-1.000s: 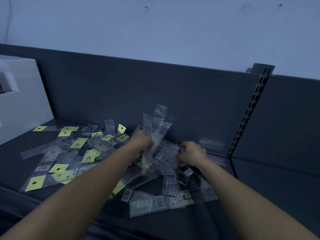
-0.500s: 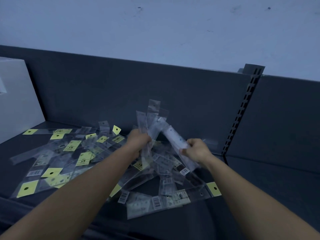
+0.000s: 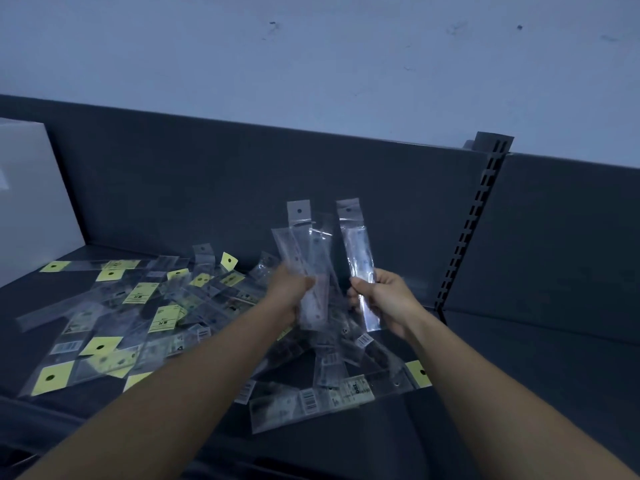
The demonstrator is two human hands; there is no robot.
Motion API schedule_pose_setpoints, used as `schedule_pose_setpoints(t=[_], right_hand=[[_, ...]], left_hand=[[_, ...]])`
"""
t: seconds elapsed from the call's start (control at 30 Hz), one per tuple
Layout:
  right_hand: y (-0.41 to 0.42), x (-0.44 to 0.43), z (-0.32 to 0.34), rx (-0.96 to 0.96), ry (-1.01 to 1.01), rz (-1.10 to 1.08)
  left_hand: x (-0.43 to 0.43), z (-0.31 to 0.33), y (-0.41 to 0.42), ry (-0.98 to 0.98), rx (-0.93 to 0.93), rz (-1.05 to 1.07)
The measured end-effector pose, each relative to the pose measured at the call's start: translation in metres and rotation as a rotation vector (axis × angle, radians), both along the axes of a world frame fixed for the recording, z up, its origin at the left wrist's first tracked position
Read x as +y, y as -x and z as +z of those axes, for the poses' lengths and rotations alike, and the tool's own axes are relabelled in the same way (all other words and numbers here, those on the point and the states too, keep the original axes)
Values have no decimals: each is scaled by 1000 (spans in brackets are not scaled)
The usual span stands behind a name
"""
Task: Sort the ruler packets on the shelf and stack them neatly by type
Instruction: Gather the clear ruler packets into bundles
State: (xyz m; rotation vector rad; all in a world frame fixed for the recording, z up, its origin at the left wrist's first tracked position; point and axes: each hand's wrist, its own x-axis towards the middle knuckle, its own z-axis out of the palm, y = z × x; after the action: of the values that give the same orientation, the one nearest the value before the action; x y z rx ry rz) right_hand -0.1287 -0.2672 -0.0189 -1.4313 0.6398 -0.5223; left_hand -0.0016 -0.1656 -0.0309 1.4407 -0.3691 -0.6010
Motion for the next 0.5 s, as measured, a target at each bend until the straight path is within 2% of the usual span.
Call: schedule_pose_setpoints(t=[0.1,0.33,0.5], right_hand=[[-10,4,-4,12,27,-6],[-22,12,-19,189,380,-9],[-10,11,-13,238,530,-63]], left_hand=[[-2,-2,9,51,3,-88],[-3,-5,18,75,38,-153],[-5,-8,15,-29,46,9]])
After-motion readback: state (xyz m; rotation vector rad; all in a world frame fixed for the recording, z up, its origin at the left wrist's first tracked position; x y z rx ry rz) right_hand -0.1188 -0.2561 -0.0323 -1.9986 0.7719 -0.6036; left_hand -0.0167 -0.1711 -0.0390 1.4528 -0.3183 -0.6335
